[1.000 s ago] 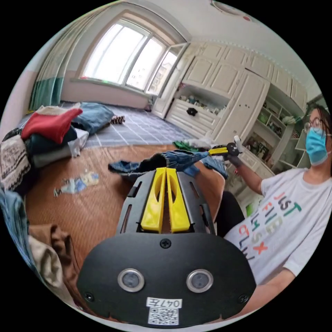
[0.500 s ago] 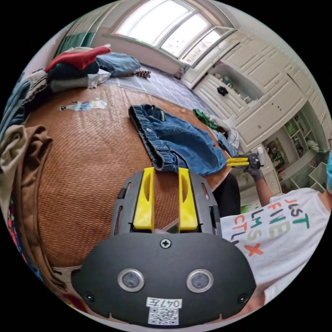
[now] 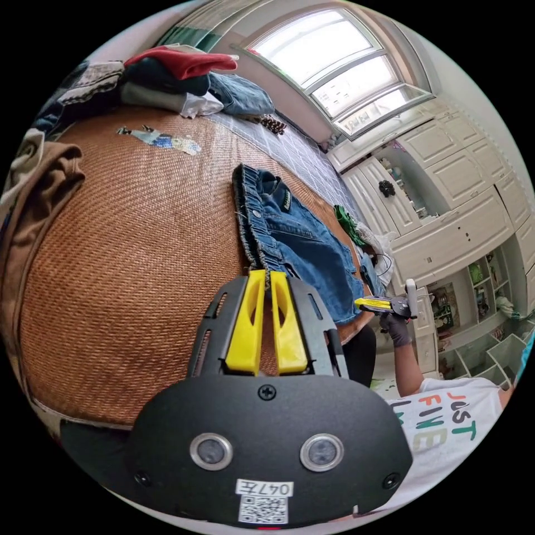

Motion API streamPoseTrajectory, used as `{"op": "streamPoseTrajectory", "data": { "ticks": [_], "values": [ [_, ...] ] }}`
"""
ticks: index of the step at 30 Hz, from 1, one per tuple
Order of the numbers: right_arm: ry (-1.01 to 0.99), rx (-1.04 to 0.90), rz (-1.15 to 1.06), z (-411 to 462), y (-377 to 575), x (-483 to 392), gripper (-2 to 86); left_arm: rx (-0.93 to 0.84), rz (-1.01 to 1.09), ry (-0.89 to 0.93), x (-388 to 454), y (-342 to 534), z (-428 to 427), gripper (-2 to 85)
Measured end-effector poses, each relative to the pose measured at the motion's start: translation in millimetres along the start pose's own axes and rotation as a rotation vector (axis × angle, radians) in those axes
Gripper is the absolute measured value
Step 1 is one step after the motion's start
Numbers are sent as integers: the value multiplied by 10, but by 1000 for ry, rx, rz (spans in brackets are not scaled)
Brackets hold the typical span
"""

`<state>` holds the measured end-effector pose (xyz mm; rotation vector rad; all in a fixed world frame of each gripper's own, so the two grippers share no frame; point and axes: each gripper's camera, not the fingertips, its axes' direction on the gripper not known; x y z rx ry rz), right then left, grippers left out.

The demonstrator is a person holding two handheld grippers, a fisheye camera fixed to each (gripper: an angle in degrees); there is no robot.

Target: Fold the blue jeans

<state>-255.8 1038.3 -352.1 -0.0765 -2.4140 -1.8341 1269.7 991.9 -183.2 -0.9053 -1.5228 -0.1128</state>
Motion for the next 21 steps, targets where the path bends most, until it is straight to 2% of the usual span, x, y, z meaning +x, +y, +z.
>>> {"op": "streamPoseTrajectory", "data": {
  "ticks": [5,7,11,18,21],
  "values": [
    [-92,-35,-143,67,-86,-121,-12,-2,44,-147,192,-406,-550,-9],
    [-208,-62,-239,114,-75,-165,-12,-13,51,-199,250,-582,-706,-9],
    [-240,-91,-274,108,7,-26,-12,-44,38,-249,346,-918,-957,-7],
    [-259,180,-27,-267,208,696,-12,19,62,-212,762,-1121,-1416,30],
    [-320,280,-25,-316,175,678,-12,-64,92,-286,1083,-1329,-1341,71]
  ]
}}
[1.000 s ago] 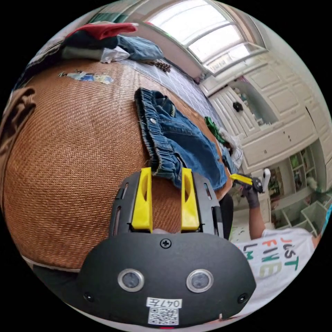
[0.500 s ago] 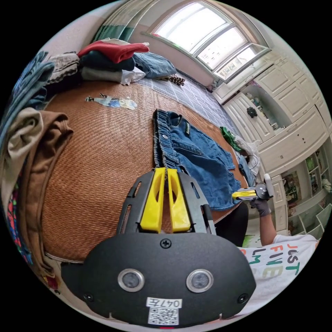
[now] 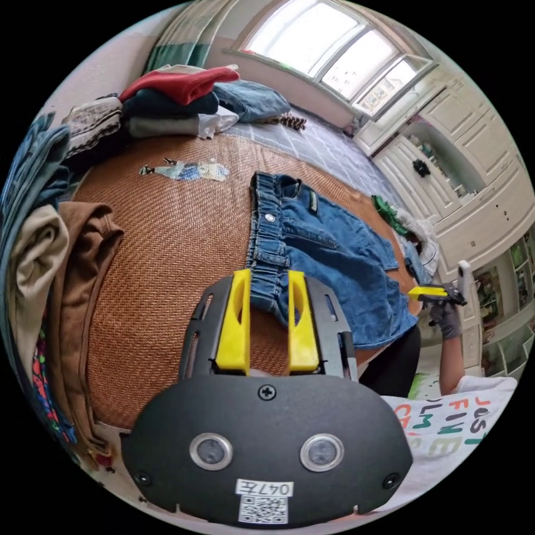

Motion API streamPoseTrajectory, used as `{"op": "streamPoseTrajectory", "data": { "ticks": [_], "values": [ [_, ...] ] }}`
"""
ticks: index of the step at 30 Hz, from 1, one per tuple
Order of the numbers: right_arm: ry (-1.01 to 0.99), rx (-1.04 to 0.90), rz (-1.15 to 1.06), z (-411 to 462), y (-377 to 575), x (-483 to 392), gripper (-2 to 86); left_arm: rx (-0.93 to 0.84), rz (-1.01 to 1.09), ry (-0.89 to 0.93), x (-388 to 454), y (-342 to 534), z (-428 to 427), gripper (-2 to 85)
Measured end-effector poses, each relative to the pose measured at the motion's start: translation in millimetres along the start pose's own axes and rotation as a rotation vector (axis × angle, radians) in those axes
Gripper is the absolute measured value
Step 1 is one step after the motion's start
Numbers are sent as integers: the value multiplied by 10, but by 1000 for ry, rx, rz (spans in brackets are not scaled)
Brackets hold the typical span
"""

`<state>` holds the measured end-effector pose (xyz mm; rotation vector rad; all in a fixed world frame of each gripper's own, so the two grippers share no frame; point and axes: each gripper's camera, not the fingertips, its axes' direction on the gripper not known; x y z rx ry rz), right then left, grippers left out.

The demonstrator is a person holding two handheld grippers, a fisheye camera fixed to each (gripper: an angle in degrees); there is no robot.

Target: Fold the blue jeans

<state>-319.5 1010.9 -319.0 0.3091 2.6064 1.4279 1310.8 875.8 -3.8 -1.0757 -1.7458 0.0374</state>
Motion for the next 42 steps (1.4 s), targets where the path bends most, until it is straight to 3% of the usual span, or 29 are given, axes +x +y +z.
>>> {"op": "streamPoseTrajectory", "data": {
  "ticks": [3,6,12,15,18,20,24,30,32,34,37,42],
  "values": [
    [-18,62,-41,33,-162,-172,-8,-11,46,-131,376,-134,-187,45],
    [-38,138,-76,63,-404,-406,9,103,158,-220,977,-94,-666,-1],
    [-90,237,-87,361,-1062,-840,66,192,503,-476,2402,192,-922,-10],
    [-33,197,-78,660,-1440,-1028,104,211,534,-483,2659,234,-1030,-10],
    [-13,117,-72,973,-1754,-1143,130,189,560,-335,2806,198,-1186,-10],
    [3,54,-64,1148,-1872,-1175,138,170,612,-372,2978,209,-1220,-10],
    [-37,51,-18,1314,-2102,-1287,148,169,636,-307,3069,206,-1409,-10],
    [161,-76,-118,1757,-2456,-1711,152,261,439,-404,2584,152,-2288,-10],
    [224,-145,-146,1936,-2479,-1806,138,264,365,-421,2248,144,-2641,-9],
    [324,-107,-177,1914,-2384,-1914,58,255,311,-443,2044,112,-2842,-8],
    [292,-18,-146,1638,-2184,-1850,-5,261,263,-456,1856,31,-3107,0],
    [154,45,-8,1331,-1848,-1421,-10,278,307,-470,1925,-278,-3281,65]
  ]
}}
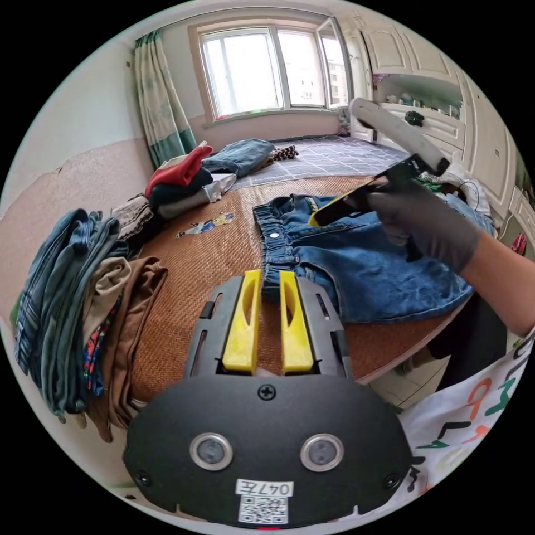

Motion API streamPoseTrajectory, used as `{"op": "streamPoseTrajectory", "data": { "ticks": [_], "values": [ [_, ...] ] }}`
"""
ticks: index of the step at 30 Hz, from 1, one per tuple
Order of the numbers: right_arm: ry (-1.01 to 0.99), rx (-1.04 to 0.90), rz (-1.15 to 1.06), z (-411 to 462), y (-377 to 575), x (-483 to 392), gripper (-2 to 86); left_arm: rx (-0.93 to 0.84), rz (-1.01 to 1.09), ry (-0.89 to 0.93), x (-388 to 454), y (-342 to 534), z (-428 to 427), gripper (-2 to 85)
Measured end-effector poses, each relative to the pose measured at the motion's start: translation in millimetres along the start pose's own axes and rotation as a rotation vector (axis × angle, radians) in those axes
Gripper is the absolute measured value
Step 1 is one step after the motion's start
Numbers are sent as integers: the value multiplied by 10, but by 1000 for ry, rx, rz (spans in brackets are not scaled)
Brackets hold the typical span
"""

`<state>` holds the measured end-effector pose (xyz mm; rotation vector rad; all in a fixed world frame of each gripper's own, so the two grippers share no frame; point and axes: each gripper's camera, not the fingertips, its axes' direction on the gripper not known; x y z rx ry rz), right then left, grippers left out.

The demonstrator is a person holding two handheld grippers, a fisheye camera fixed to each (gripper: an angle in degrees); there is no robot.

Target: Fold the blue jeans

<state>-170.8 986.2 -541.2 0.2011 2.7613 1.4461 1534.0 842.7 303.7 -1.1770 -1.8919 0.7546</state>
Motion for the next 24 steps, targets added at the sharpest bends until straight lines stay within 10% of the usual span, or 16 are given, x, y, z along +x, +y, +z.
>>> {"op": "streamPoseTrajectory", "data": {
  "ticks": [7,19,24],
  "values": [
    [-34,83,-39,-172,259,63,1,-207,-71,219,-459,-689,400,57],
    [-150,47,-21,-27,-10,66,104,4,285,-15,829,-893,-540,-9],
    [-104,-51,-53,224,21,-17,20,33,488,-141,1559,-768,-635,-9]
  ]
}}
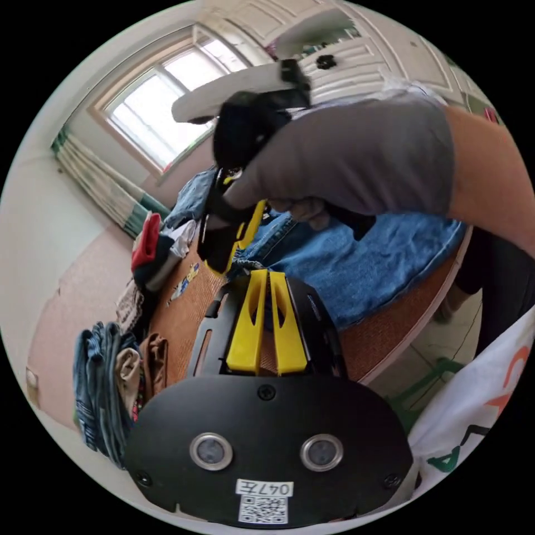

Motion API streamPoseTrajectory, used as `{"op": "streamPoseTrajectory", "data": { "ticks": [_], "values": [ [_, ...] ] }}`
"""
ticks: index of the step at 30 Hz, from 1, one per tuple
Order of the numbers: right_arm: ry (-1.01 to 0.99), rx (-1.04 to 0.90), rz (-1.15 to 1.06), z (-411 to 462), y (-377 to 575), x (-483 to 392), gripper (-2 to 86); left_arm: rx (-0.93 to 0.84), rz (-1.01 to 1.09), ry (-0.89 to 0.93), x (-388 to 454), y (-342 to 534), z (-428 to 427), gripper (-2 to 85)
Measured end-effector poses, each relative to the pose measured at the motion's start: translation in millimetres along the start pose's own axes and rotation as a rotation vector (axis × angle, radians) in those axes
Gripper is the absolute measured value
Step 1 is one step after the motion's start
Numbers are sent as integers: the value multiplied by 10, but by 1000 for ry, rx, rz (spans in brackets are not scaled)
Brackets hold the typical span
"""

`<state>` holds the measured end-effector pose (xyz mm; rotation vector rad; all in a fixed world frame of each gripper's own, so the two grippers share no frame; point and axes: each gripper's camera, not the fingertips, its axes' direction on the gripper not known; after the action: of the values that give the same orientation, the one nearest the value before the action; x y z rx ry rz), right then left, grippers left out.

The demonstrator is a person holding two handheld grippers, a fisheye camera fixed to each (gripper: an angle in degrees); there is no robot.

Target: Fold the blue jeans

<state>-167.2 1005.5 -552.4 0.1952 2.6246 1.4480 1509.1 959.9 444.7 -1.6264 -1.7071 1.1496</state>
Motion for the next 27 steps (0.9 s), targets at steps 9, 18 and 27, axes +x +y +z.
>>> {"op": "streamPoseTrajectory", "data": {
  "ticks": [9,18,27],
  "values": [
    [-82,98,179,3,579,537,-9,63,33,21,229,-21,-151,-7],
    [-187,188,263,52,872,806,-10,96,-159,134,-171,257,-6,2],
    [-212,222,305,165,1013,915,-9,72,-263,185,-333,601,415,41]
  ]
}}
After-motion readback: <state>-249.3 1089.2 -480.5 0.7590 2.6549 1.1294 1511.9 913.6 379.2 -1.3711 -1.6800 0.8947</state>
